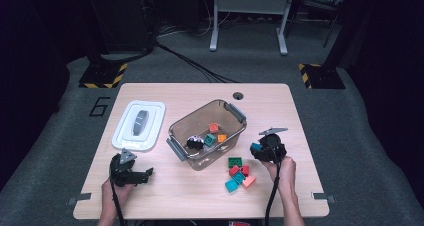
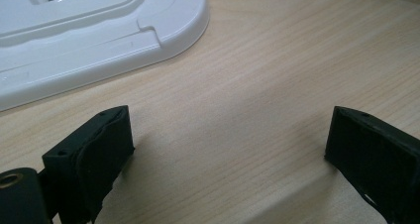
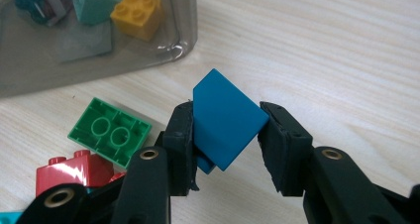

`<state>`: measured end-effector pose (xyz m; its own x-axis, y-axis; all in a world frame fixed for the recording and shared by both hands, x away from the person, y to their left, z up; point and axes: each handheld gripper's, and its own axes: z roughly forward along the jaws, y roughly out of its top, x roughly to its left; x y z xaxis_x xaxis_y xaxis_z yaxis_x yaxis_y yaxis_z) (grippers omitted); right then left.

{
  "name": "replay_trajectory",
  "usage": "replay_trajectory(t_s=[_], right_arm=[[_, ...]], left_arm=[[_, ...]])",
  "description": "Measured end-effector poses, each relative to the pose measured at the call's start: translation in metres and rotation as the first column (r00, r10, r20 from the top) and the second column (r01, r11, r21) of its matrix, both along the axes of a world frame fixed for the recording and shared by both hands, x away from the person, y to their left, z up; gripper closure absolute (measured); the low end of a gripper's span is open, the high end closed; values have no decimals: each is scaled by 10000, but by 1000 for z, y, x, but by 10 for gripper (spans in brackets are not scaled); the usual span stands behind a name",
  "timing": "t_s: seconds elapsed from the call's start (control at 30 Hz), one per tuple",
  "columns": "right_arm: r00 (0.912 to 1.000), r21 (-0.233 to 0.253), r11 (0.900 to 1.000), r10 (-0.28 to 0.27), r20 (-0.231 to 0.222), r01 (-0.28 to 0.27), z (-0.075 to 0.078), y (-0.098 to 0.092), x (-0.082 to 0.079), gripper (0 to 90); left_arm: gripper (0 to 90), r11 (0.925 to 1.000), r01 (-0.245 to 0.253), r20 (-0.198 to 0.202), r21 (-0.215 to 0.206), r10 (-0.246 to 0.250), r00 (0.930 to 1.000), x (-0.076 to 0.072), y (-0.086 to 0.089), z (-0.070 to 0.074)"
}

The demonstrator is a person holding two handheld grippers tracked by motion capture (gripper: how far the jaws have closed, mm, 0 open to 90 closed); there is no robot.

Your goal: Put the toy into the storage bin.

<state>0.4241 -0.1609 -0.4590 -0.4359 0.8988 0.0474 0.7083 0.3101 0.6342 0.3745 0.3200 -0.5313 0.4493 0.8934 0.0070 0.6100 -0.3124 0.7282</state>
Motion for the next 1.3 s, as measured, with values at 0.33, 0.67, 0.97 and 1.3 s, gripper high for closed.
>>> replay_trajectory(t_s=[0.33, 0.67, 0.97, 1.3], right_arm=[[9993, -36, 9999, -134, 352, 135, 18, -5, 5, 593], [9975, -72, 9996, -266, 648, 271, 38, -6, 12, 593], [9950, -106, 9997, -230, 977, 242, 55, -4, 18, 593], [9922, -155, 9997, -189, 1236, 210, 68, -1, 25, 593]], left_arm=[[42, 10000, -5, 13, -5, 5, 10000, 0, 0, 0], [42, 10000, -3, 10, 9, 3, 10000, 0, 0, 0], [42, 10000, -6, -7, 29, 6, 10000, 0, 0, 0], [42, 10000, 1, 0, 5, -1, 10000, 0, 0, 0]])
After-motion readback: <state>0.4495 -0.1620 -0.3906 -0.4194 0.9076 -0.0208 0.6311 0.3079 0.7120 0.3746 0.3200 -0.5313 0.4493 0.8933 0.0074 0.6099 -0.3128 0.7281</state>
